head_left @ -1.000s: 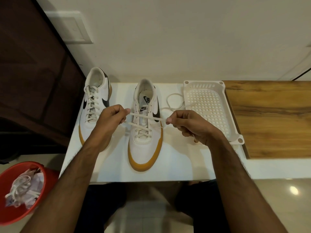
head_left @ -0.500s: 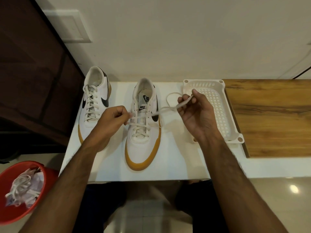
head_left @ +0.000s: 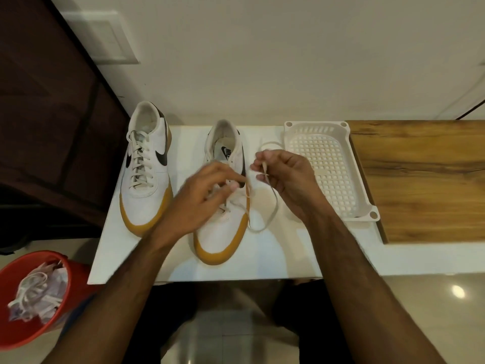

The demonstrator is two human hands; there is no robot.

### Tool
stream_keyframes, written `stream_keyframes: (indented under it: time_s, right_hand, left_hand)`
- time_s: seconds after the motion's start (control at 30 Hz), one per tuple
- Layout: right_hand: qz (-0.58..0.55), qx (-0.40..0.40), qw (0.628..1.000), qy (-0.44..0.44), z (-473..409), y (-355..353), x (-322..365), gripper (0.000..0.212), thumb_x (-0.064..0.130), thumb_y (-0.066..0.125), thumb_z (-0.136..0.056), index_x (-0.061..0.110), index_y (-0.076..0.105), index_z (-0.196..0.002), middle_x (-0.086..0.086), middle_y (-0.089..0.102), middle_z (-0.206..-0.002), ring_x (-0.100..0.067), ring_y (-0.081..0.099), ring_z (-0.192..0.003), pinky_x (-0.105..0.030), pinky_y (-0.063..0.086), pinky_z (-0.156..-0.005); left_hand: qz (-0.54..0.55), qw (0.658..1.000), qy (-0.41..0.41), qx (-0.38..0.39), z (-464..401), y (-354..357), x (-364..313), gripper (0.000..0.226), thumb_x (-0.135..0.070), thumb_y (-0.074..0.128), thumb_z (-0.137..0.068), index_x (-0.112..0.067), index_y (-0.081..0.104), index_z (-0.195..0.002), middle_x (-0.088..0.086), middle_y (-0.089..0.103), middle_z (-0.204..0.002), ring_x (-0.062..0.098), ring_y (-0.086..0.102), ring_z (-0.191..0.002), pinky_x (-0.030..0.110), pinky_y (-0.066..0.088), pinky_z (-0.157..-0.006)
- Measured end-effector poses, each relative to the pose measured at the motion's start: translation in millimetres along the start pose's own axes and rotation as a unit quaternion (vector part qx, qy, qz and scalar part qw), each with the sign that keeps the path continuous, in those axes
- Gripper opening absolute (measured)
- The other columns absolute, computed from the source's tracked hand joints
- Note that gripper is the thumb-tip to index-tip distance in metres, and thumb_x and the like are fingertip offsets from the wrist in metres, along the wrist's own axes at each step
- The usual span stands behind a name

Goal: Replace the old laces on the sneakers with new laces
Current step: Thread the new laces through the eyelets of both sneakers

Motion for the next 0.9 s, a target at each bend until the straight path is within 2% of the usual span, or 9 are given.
stream_keyframes:
  time_s: [0.07, 0.13, 0.27, 0.37, 0.43, 0.53, 0.7, 0.8, 0.9]
  right_hand:
    - [0.083, 0.031, 0.996, -0.008, 0.4, 6.5, -4.7, 0.016, 0.009, 0.061, -0.1, -0.002, 0.073, -0.105, -0.017, 0.075, -0.091, -0.022, 0.073, -0.089, -0.03, 0.058, -0.077]
    - [0.137, 0.061, 0.989, -0.012, 0.4, 13.4, -9.1, 0.015, 0.002, 0.063, -0.098, -0.002, 0.071, -0.11, -0.021, 0.075, -0.091, -0.024, 0.074, -0.086, -0.031, 0.059, -0.073]
    - [0.245, 0.087, 0.965, -0.029, 1.2, 31.2, -19.2, 0.025, 0.003, 0.068, -0.094, 0.008, 0.064, -0.118, -0.01, 0.077, -0.082, -0.024, 0.074, -0.078, -0.03, 0.058, -0.067]
    - [0.339, 0.055, 0.938, -0.052, 1.2, 43.8, -27.6, 0.024, 0.008, 0.07, -0.092, 0.019, 0.072, -0.114, 0.005, 0.077, -0.082, -0.007, 0.072, -0.078, -0.024, 0.055, -0.075]
    - [0.383, 0.032, 0.92, -0.072, 2.2, 50.1, -32.0, 0.019, 0.013, 0.071, -0.092, 0.023, 0.077, -0.107, 0.013, 0.076, -0.086, -0.001, 0.07, -0.083, -0.026, 0.056, -0.082]
    - [0.411, 0.013, 0.908, -0.081, 3.4, 51.6, -35.4, 0.008, 0.023, 0.074, -0.091, 0.026, 0.078, -0.097, 0.015, 0.075, -0.086, 0.005, 0.063, -0.075, -0.025, 0.053, -0.074]
    - [0.427, -0.005, 0.901, -0.08, 2.6, 51.3, -35.0, 0.002, 0.025, 0.074, -0.088, 0.024, 0.076, -0.087, 0.016, 0.07, -0.077, 0.003, 0.059, -0.069, -0.025, 0.051, -0.07]
    - [0.448, -0.001, 0.889, -0.091, 2.5, 57.3, -38.9, 0.007, 0.019, 0.07, -0.088, 0.022, 0.076, -0.092, 0.012, 0.07, -0.087, -0.003, 0.063, -0.078, -0.028, 0.054, -0.073]
    - [0.499, 0.0, 0.858, -0.117, 4.1, 64.0, -40.9, 0.009, 0.021, 0.067, -0.091, 0.023, 0.074, -0.096, 0.01, 0.065, -0.092, -0.005, 0.059, -0.081, -0.024, 0.049, -0.072]
  left_hand:
    - [-0.015, 0.994, -0.058, -0.095, 0.2, -20.9, 16.7, 0.016, -0.02, 0.056, -0.103, -0.02, 0.07, -0.111, -0.007, 0.06, -0.107, 0.006, 0.06, -0.096, 0.009, 0.04, -0.078]
    - [0.011, 0.976, -0.152, -0.156, 4.6, -32.7, 36.7, 0.008, -0.021, 0.059, -0.101, -0.021, 0.064, -0.107, -0.007, 0.061, -0.103, 0.008, 0.061, -0.089, 0.017, 0.044, -0.075]
    - [0.021, 0.957, -0.263, -0.119, 8.4, -24.8, 60.8, 0.02, -0.034, 0.066, -0.096, -0.015, 0.06, -0.099, 0.003, 0.066, -0.093, 0.025, 0.067, -0.081, 0.033, 0.052, -0.072]
    - [0.005, 0.954, -0.28, -0.108, 5.6, -20.3, 62.1, 0.027, -0.039, 0.071, -0.091, -0.016, 0.059, -0.095, 0.004, 0.067, -0.086, 0.026, 0.068, -0.076, 0.037, 0.053, -0.071]
    - [-0.002, 0.951, -0.287, -0.114, 4.5, -20.8, 61.6, 0.028, -0.04, 0.075, -0.088, -0.018, 0.059, -0.092, 0.004, 0.068, -0.083, 0.024, 0.069, -0.073, 0.034, 0.053, -0.068]
    - [-0.009, 0.947, -0.296, -0.122, 4.7, -22.5, 59.4, 0.026, -0.039, 0.077, -0.086, -0.017, 0.063, -0.087, 0.004, 0.07, -0.079, 0.021, 0.07, -0.07, 0.03, 0.053, -0.067]
    - [0.033, 0.945, -0.297, -0.13, 7.3, -26.9, 55.4, 0.011, -0.021, 0.072, -0.088, -0.011, 0.069, -0.085, 0.002, 0.073, -0.07, 0.017, 0.072, -0.063, 0.033, 0.06, -0.072]
    - [0.049, 0.947, -0.293, -0.121, 8.5, -28.0, 55.3, 0.006, -0.013, 0.067, -0.09, -0.008, 0.07, -0.087, 0.004, 0.074, -0.07, 0.019, 0.073, -0.064, 0.033, 0.06, -0.073]
    - [0.057, 0.948, -0.295, -0.106, 9.3, -28.9, 55.7, 0.008, -0.012, 0.065, -0.092, -0.008, 0.07, -0.088, 0.004, 0.075, -0.071, 0.018, 0.074, -0.066, 0.029, 0.055, -0.069]
Point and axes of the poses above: each hand's wrist, its own z-axis away from the middle knuckle, its own y-axis out of the palm, x = y × z, the point moved 5 cm from there along -z, towards the middle knuckle
